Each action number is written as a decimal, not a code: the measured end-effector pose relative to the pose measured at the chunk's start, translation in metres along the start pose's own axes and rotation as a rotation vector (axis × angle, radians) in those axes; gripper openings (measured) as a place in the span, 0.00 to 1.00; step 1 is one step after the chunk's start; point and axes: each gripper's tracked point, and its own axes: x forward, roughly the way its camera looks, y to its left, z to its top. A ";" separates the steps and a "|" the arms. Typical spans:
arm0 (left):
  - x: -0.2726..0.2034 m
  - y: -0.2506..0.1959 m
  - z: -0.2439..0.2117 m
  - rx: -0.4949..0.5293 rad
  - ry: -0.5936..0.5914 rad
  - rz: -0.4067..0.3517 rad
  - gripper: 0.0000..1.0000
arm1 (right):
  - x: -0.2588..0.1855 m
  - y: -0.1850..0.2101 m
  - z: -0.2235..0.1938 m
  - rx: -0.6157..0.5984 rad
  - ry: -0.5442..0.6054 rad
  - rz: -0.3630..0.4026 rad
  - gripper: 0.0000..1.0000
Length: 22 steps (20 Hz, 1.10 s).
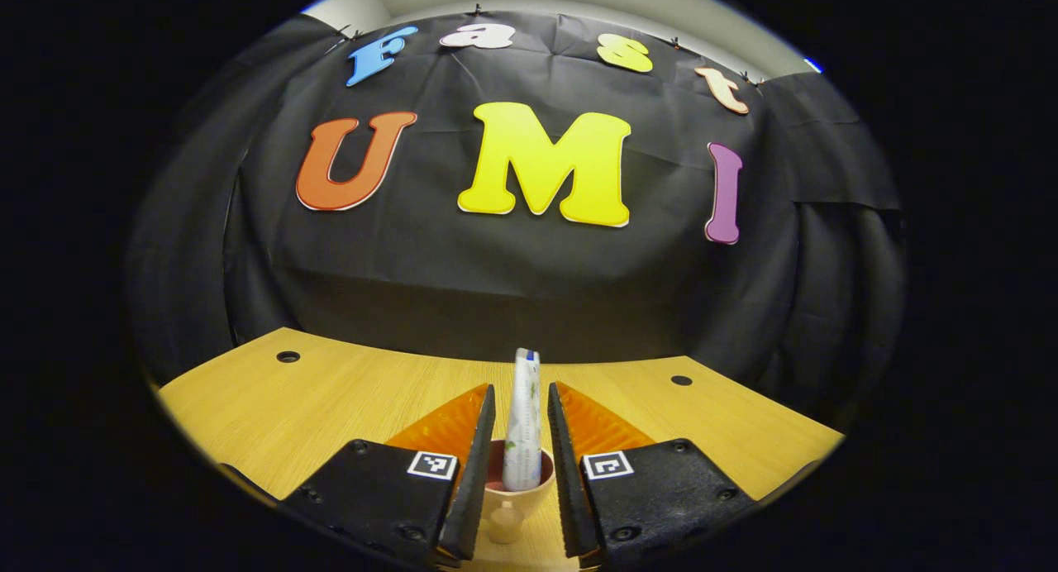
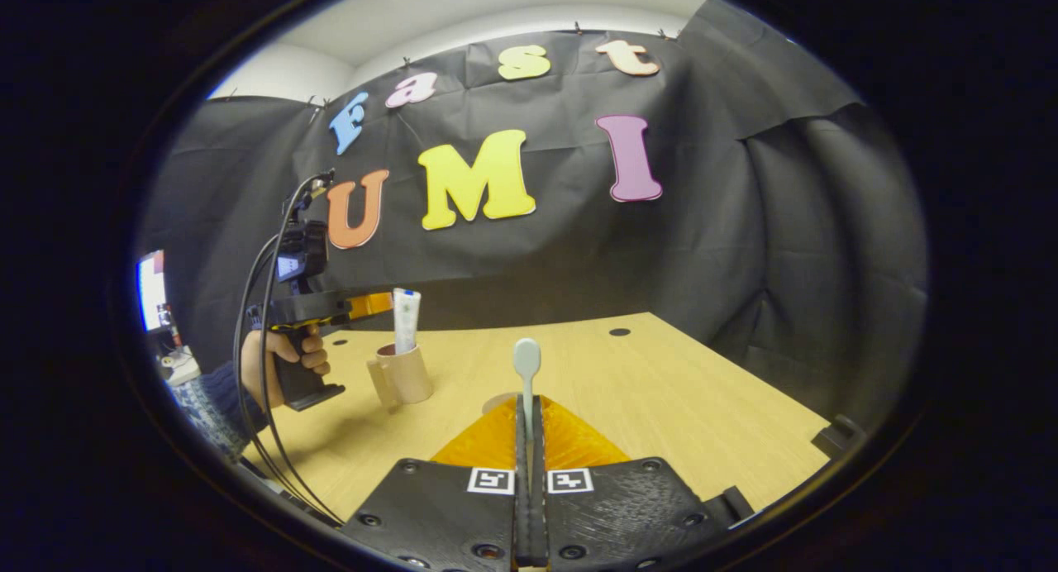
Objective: Put the toothbrush and toothpaste on the desktop into the cup, then pick up the cup and place it on the coaster on the desktop.
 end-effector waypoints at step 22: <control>-0.088 0.052 -0.052 0.066 0.068 0.074 0.95 | 0.074 0.112 0.087 -0.081 -0.072 0.176 0.00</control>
